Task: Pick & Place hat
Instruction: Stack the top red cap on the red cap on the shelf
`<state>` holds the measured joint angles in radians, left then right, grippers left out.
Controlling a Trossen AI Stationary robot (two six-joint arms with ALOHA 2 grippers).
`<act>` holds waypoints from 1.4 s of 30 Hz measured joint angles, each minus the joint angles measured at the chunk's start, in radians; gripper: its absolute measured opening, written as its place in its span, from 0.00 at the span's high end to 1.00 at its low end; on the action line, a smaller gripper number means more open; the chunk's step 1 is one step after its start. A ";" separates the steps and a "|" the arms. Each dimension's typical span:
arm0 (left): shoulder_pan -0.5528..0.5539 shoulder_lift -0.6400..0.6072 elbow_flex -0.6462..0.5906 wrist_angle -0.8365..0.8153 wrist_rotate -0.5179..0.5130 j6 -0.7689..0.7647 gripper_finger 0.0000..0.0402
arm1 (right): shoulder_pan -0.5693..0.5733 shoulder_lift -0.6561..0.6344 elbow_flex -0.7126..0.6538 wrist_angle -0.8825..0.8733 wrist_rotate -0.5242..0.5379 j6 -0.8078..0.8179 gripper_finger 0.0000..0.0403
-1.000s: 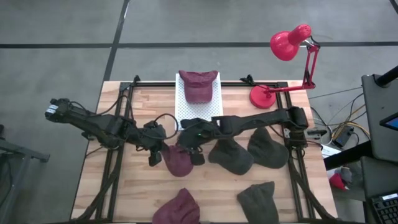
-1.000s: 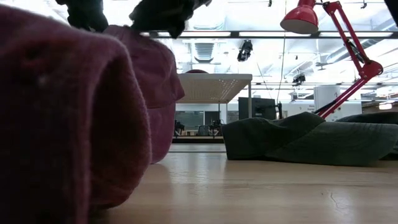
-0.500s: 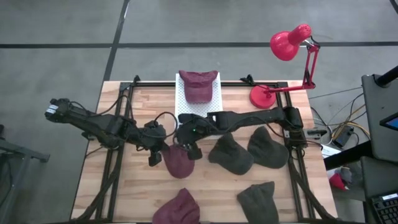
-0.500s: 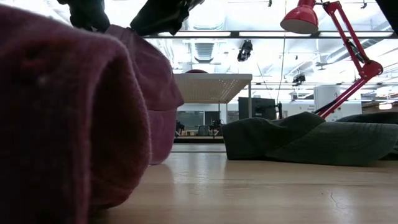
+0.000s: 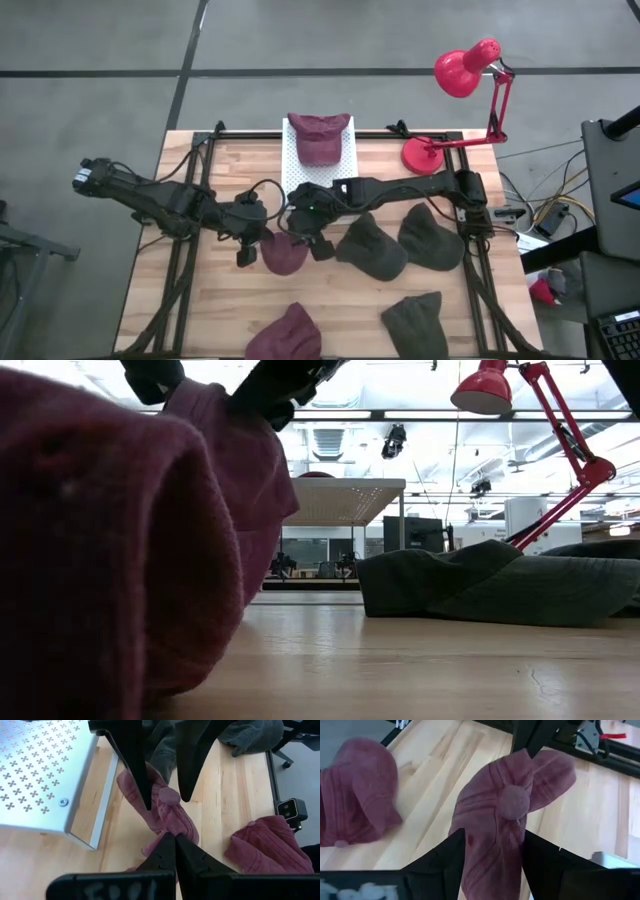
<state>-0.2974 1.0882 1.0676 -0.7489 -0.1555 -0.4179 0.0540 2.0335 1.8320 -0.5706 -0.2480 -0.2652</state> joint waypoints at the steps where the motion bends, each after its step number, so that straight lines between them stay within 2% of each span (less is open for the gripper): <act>1: 0.000 0.000 0.000 0.000 0.000 0.000 1.00 | 0.000 0.000 0.003 0.005 0.000 0.000 0.58; 7: 0.001 0.009 -0.001 0.001 -0.007 -0.001 1.00 | 0.000 0.000 0.012 0.055 0.003 0.027 0.68; 12: 0.001 0.011 -0.001 0.001 -0.023 -0.002 1.00 | 0.000 0.000 0.012 0.042 -0.012 0.040 0.92; 14: 0.001 0.011 0.000 0.007 -0.023 -0.002 1.00 | -0.001 0.000 0.012 0.041 -0.037 0.045 0.95; 29: 0.002 0.003 0.010 0.059 -0.029 -0.002 0.99 | -0.001 -0.075 0.012 -0.034 -0.047 0.047 0.98; 36: 0.001 -0.016 0.013 0.103 -0.026 0.017 0.85 | 0.001 -0.118 0.012 -0.106 -0.059 0.028 0.98; 42: 0.002 -0.016 0.095 0.100 -0.026 0.043 0.73 | -0.002 -0.163 0.012 -0.130 -0.052 0.017 0.98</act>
<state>-0.2958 1.0725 1.1629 -0.6490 -0.1818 -0.3748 0.0517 1.8709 1.8435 -0.7006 -0.3004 -0.2479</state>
